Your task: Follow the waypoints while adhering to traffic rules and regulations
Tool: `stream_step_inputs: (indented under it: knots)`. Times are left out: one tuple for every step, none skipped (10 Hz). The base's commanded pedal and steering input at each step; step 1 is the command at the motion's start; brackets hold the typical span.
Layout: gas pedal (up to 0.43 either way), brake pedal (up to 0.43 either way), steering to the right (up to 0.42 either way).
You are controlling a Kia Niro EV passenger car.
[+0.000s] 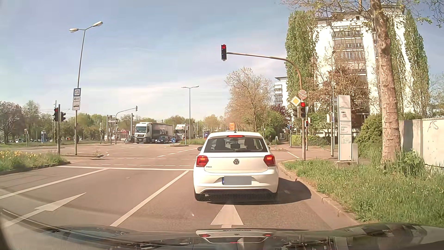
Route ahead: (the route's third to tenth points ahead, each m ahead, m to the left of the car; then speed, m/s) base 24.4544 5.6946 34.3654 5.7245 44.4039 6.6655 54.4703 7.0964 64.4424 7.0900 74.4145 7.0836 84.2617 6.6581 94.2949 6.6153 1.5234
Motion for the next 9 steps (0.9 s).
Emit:
stream_step_inputs:
  knots:
    - [0.000, 0.189, 0.007]
    - [0.000, 0.183, 0.007]
    - [0.000, 0.177, 0.007]
    - [0.000, 0.171, 0.007]
    - [0.000, 0.165, 0.007]
    - [0.000, 0.165, 0.007]
    - [0.000, 0.165, 0.007]
    - [0.000, 0.165, 0.007]
    - [0.000, 0.165, 0.007]
